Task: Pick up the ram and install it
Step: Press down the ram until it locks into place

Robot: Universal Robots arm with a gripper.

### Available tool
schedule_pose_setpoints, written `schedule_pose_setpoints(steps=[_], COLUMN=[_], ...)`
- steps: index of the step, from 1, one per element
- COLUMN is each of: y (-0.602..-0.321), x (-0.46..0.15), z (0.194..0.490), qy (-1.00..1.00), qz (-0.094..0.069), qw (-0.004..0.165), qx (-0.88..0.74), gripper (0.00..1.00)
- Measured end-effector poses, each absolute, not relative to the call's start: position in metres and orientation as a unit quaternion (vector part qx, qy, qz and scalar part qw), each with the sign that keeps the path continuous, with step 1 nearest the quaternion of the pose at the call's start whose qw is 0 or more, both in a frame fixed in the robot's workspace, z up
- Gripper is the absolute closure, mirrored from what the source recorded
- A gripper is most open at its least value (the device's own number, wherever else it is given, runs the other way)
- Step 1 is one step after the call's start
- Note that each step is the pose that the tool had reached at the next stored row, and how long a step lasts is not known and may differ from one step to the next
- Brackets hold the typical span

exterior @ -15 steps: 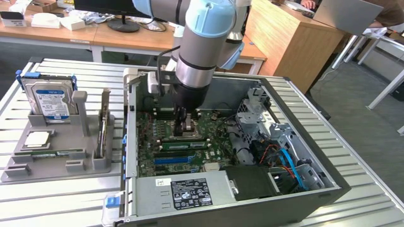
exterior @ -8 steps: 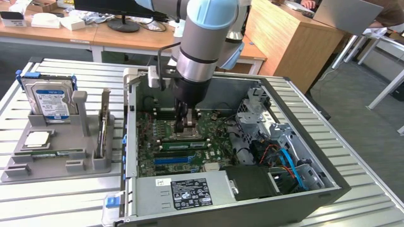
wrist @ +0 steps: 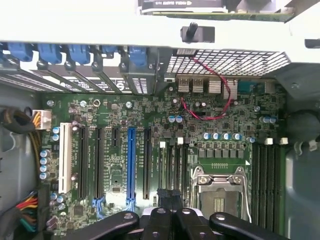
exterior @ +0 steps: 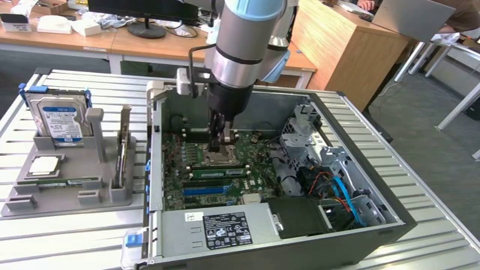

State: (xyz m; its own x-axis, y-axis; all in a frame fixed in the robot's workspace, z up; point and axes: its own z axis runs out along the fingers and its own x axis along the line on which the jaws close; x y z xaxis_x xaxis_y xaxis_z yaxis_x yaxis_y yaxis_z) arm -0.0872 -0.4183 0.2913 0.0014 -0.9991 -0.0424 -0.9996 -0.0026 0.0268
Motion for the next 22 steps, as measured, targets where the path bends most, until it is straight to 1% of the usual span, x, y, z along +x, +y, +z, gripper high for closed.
schedule_pose_setpoints(steps=[8, 22], y=[-0.418, -0.418], x=[-0.087, -0.087], z=[0.310, 0.333], qy=[0.706, 0.706], qz=[0.024, 0.024], qw=[0.005, 0.005], qx=[-0.708, -0.708], gripper=[0.90, 0.90])
